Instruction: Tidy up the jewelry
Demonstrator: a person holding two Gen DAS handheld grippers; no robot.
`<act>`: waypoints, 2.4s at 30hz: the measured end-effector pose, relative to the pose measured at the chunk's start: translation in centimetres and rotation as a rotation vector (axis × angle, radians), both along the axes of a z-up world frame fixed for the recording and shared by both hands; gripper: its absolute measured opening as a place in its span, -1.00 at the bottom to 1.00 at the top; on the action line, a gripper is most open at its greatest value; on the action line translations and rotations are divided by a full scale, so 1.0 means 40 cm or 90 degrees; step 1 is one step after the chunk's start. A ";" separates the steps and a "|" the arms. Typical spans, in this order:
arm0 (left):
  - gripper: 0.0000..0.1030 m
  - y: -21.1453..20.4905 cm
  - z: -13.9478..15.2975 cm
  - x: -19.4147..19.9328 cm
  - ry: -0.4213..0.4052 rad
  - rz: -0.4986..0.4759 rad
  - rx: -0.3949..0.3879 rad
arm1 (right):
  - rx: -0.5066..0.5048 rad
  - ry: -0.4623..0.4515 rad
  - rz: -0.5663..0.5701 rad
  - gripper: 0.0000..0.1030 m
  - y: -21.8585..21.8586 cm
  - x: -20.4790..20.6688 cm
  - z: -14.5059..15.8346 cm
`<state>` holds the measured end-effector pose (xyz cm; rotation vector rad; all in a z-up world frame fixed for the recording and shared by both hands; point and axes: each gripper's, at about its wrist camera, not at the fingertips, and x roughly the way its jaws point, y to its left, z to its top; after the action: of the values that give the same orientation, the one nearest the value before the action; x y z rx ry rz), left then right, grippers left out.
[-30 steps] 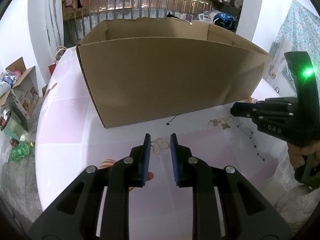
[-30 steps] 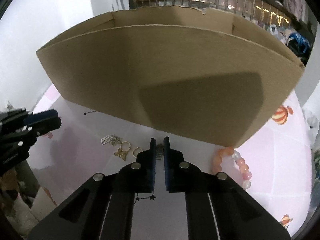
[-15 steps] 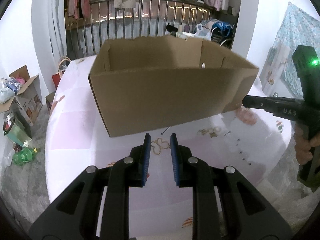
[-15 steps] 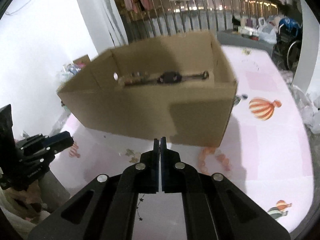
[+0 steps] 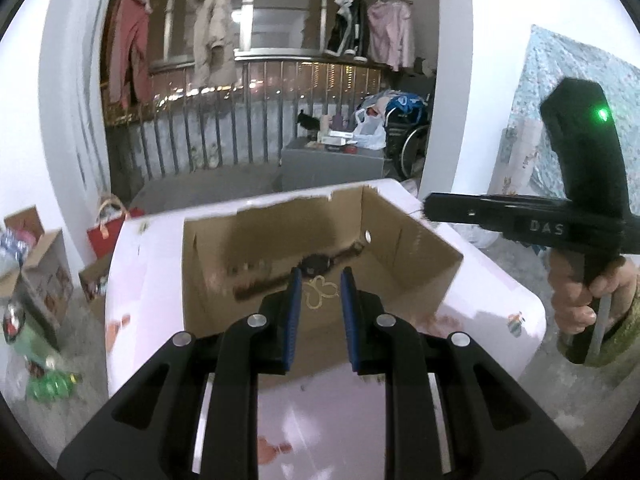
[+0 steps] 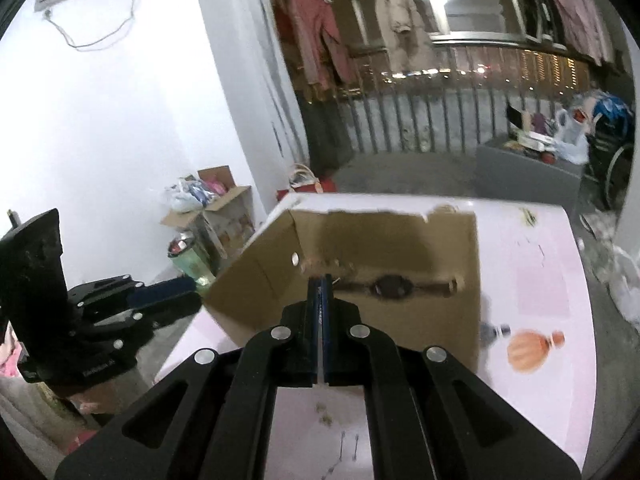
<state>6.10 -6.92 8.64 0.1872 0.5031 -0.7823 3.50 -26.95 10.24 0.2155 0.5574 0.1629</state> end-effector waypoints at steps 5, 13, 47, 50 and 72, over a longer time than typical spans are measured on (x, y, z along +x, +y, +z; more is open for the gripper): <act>-0.64 -0.070 -0.022 0.135 0.052 0.011 0.048 | 0.051 0.072 0.039 -0.97 -0.010 0.130 -0.021; -0.64 -0.137 -0.118 0.296 0.122 0.042 0.128 | 0.109 0.239 0.062 -0.96 -0.037 0.325 -0.129; -0.10 0.106 -0.014 0.102 0.046 0.113 -0.021 | -0.001 0.051 0.042 -0.37 -0.043 0.004 -0.014; -0.09 0.135 -0.034 0.045 0.044 0.105 -0.030 | -0.006 0.042 0.041 -0.37 -0.037 -0.064 -0.037; -0.49 -0.061 -0.350 -0.037 0.088 -0.041 0.134 | -0.043 0.157 0.037 -0.63 0.014 -0.099 -0.326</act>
<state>4.61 -9.38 -5.37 0.3476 0.7144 -0.8082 -0.47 -26.40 -2.82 0.1553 0.8136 0.1748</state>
